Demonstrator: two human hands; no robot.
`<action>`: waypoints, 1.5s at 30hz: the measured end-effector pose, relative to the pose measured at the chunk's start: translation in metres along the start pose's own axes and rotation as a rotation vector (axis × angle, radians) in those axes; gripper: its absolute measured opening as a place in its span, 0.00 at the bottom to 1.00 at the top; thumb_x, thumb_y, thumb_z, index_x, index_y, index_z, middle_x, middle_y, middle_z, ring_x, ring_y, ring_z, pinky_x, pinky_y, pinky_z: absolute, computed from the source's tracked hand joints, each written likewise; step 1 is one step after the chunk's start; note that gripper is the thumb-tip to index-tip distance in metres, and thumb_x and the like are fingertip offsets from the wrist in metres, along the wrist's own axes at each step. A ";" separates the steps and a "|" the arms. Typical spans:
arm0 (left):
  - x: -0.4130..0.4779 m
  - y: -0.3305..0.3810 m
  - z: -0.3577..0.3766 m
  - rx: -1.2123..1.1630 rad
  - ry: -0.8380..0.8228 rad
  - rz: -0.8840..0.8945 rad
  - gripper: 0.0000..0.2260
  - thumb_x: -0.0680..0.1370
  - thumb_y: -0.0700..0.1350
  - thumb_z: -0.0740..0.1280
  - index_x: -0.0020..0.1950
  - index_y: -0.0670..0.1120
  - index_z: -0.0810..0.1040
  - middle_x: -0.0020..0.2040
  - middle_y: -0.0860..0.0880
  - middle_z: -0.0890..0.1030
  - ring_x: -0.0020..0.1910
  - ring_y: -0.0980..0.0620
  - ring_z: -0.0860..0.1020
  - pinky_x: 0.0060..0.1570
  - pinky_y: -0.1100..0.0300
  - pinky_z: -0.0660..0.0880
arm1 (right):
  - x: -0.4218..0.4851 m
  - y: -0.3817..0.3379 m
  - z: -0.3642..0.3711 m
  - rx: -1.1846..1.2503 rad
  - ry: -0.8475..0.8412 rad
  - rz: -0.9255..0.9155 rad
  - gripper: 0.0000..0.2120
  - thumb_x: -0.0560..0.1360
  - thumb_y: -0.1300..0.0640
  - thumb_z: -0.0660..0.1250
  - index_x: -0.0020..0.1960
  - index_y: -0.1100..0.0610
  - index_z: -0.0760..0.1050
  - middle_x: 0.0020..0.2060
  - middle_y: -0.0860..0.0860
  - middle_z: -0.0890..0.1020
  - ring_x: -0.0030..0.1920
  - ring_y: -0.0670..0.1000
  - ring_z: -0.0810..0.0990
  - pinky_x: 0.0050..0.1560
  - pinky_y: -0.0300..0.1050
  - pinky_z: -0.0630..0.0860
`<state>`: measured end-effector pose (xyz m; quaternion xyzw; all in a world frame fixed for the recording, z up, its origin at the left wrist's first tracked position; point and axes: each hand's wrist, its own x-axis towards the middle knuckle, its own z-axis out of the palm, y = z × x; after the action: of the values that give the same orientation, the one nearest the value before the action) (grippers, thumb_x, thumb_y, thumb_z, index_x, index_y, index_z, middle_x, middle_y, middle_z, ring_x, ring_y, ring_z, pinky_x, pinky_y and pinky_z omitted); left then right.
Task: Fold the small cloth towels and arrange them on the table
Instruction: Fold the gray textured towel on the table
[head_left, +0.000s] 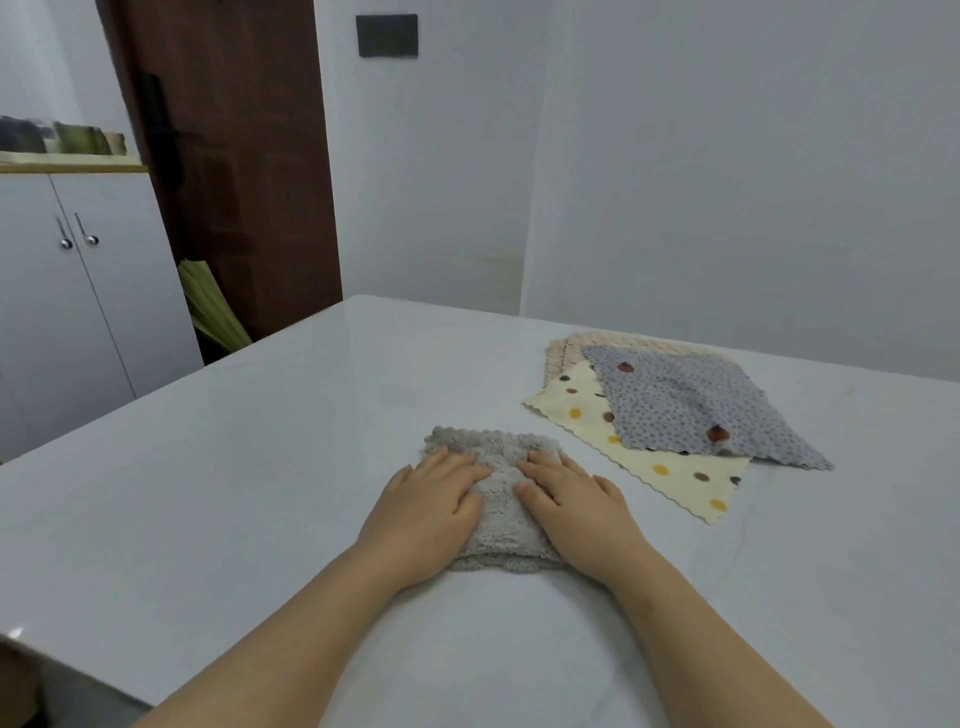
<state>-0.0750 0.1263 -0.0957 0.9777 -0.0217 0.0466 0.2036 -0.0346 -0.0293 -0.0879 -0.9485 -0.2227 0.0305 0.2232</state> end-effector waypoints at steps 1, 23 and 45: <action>0.001 0.000 -0.001 -0.028 0.013 -0.007 0.18 0.82 0.49 0.49 0.72 0.55 0.62 0.75 0.58 0.58 0.75 0.57 0.49 0.73 0.57 0.48 | 0.002 0.000 -0.002 0.022 0.019 -0.006 0.20 0.80 0.48 0.49 0.71 0.46 0.64 0.74 0.42 0.61 0.74 0.46 0.55 0.73 0.50 0.50; -0.010 0.010 -0.070 -1.133 -0.111 -0.934 0.19 0.70 0.42 0.74 0.58 0.43 0.74 0.49 0.47 0.80 0.48 0.48 0.79 0.45 0.59 0.77 | -0.006 -0.046 -0.041 0.877 -0.149 0.587 0.06 0.75 0.54 0.65 0.43 0.55 0.69 0.41 0.53 0.77 0.41 0.51 0.77 0.39 0.44 0.75; -0.104 -0.367 -0.269 -1.372 0.243 -1.004 0.18 0.75 0.41 0.68 0.63 0.43 0.69 0.50 0.46 0.78 0.45 0.49 0.79 0.40 0.58 0.76 | 0.126 -0.425 0.130 1.201 -0.361 0.591 0.12 0.75 0.60 0.66 0.57 0.55 0.71 0.49 0.53 0.81 0.50 0.55 0.81 0.55 0.55 0.78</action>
<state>-0.1782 0.5724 -0.0064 0.5203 0.4121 0.0320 0.7473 -0.1160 0.4195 -0.0134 -0.6617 0.0669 0.3655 0.6513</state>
